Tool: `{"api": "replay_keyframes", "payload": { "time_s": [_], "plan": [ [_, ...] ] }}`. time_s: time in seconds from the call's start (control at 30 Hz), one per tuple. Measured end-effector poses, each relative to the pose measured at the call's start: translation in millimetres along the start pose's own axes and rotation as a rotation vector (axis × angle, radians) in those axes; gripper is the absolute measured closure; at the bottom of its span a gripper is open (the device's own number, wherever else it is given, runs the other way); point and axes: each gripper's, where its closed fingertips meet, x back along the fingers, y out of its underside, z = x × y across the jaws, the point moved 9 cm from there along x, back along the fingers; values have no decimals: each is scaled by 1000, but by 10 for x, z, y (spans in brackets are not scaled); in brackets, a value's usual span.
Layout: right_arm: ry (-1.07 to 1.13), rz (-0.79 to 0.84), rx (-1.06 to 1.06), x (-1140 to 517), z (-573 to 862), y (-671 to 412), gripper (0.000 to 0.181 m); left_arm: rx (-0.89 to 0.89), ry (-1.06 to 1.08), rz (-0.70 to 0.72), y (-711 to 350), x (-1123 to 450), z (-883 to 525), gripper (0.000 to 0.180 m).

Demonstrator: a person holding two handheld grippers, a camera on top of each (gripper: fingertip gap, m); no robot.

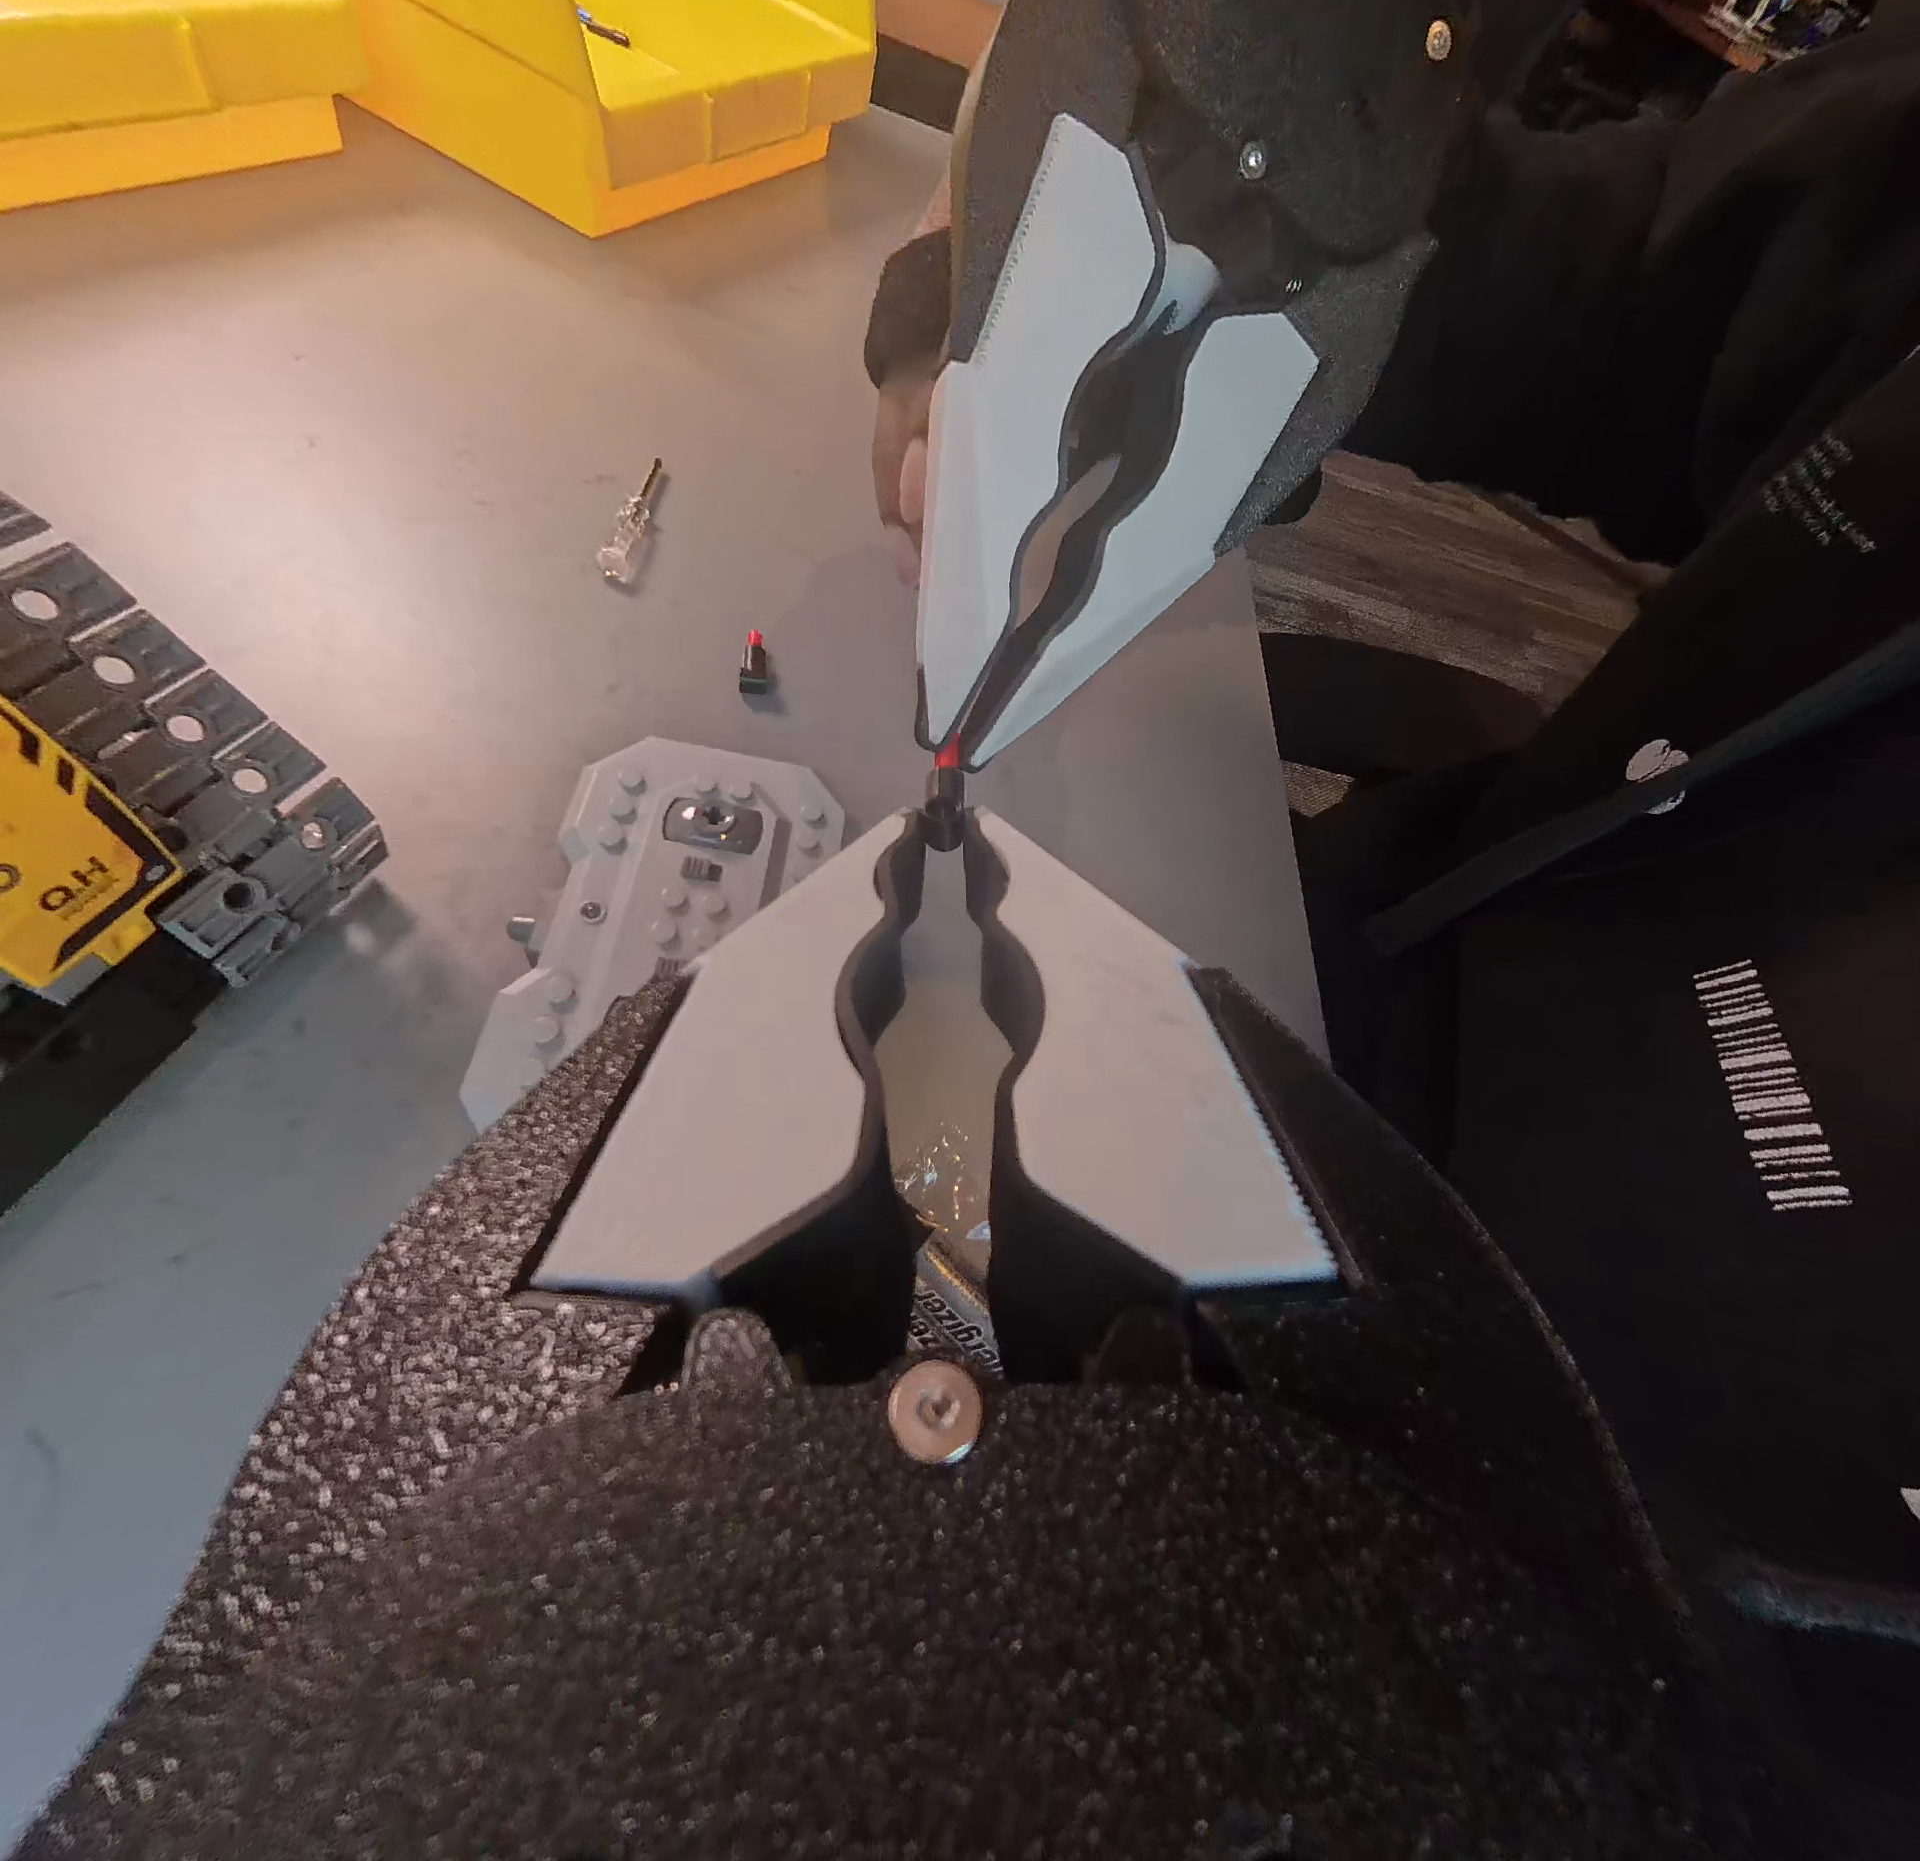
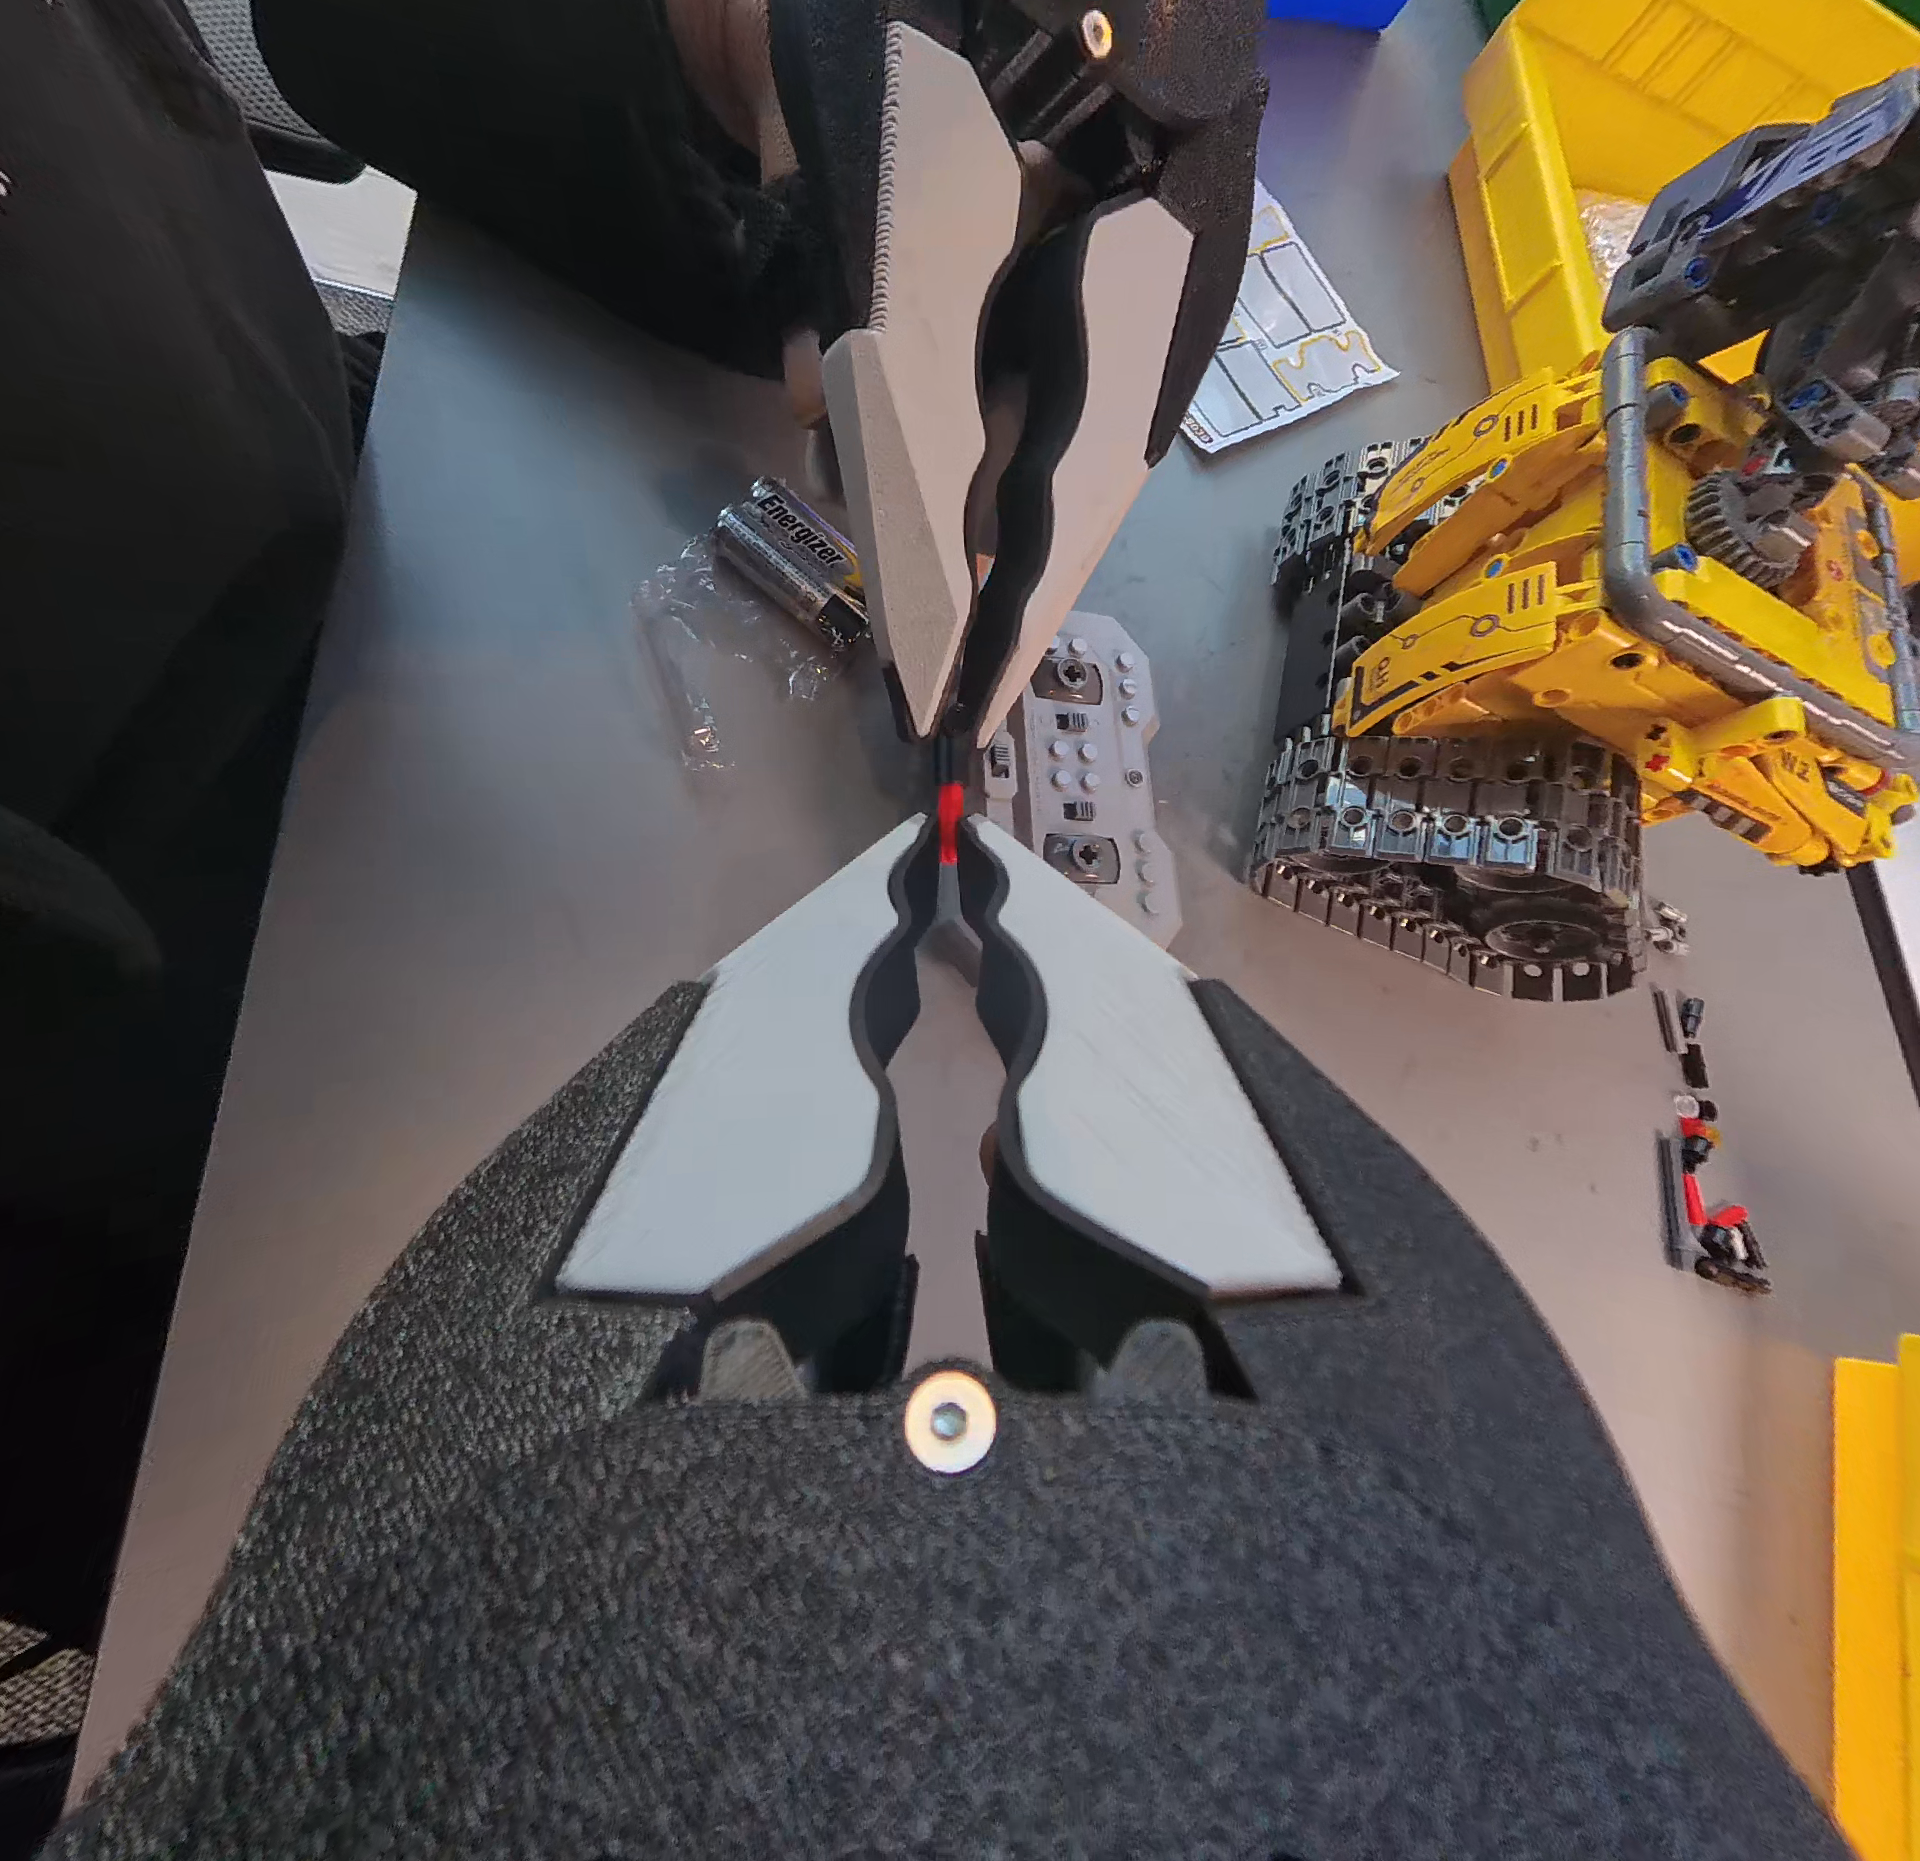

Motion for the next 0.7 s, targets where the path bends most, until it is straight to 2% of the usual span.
{"api": "replay_keyframes", "payload": {
  "time_s": [0.27, 0.43, 0.57, 0.7],
  "plan": [
    [-3, 11, -38, 10, -38, -26, 179, -2, -3, 2, 10, -32, 45, 174],
    [-15, 105, -120, 63, -57, -28, 179, 17, 45, 90, 4, 9, 78, 174],
    [66, 317, -276, 188, 24, -58, 177, 106, 92, 269, -93, 118, 32, 174],
    [277, 429, -302, 241, 21, -100, 161, 249, 125, 457, -172, 216, -37, 174]
  ]
}}
